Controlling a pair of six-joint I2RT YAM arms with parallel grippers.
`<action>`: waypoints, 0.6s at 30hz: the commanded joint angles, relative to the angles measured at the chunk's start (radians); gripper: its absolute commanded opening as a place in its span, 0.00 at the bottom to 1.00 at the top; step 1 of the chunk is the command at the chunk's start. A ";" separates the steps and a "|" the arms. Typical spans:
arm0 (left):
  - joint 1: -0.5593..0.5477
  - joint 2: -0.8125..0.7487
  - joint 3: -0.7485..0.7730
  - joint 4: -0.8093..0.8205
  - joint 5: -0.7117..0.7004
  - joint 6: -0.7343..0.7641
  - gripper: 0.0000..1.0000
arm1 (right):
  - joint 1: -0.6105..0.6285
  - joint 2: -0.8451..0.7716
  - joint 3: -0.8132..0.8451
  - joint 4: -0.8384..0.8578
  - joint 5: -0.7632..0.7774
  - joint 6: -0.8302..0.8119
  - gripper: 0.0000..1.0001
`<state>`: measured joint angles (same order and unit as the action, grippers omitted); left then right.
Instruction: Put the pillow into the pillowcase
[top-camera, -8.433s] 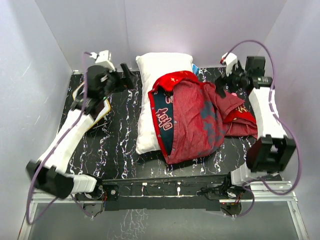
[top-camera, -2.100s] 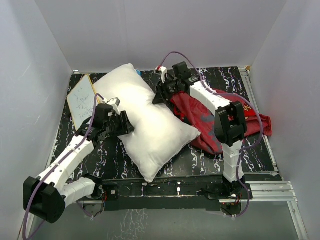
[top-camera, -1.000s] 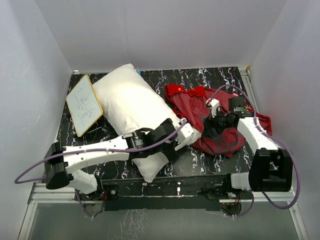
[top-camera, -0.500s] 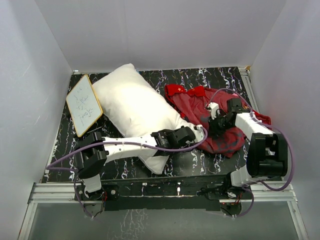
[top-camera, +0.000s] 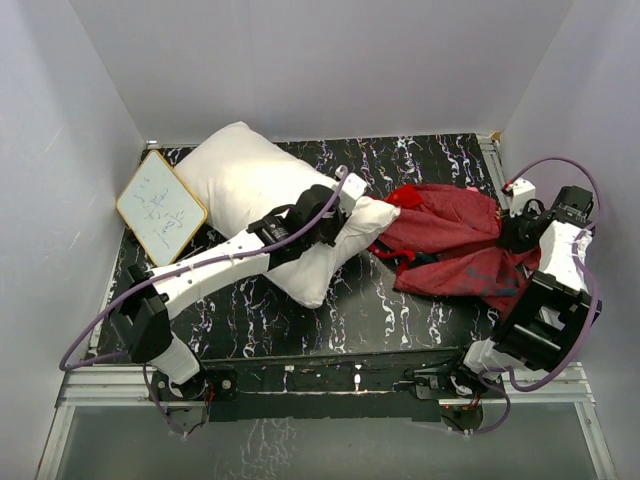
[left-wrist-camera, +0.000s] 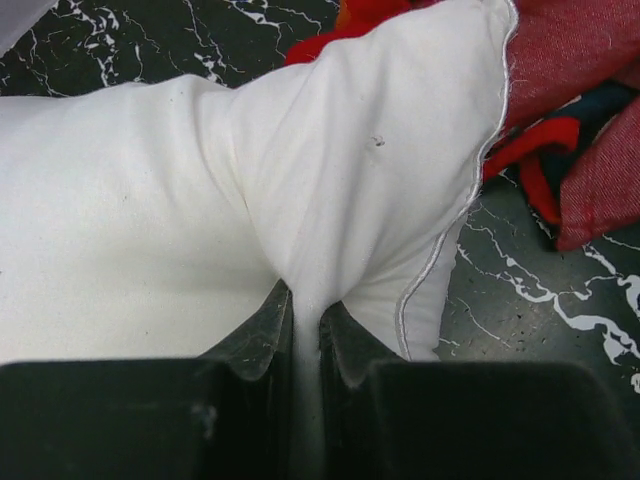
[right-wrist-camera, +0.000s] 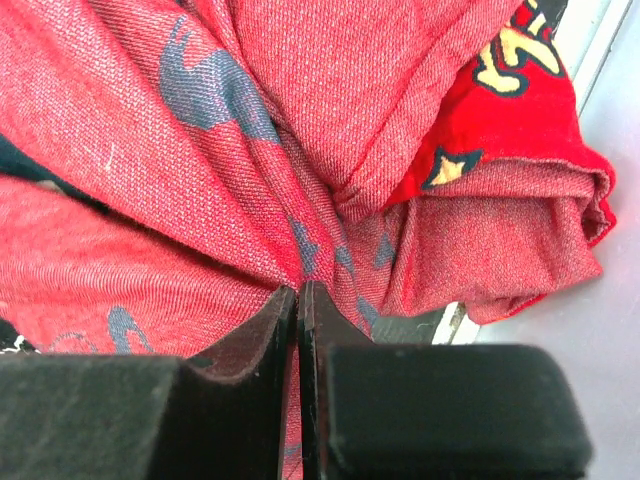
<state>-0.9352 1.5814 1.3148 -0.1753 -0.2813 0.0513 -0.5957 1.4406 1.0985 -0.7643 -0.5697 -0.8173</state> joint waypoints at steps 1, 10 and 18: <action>0.025 -0.044 0.018 0.017 0.060 -0.105 0.00 | -0.012 -0.018 0.055 0.019 0.045 -0.035 0.09; 0.028 -0.121 -0.063 0.013 0.153 -0.248 0.00 | 0.049 -0.126 0.138 -0.336 -0.382 -0.329 0.73; 0.058 -0.240 -0.023 -0.013 0.138 -0.289 0.00 | 0.457 -0.225 -0.068 -0.001 -0.423 -0.149 0.84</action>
<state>-0.8986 1.4609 1.2381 -0.2192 -0.1665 -0.1844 -0.2832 1.2640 1.1233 -1.0100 -0.9627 -1.1114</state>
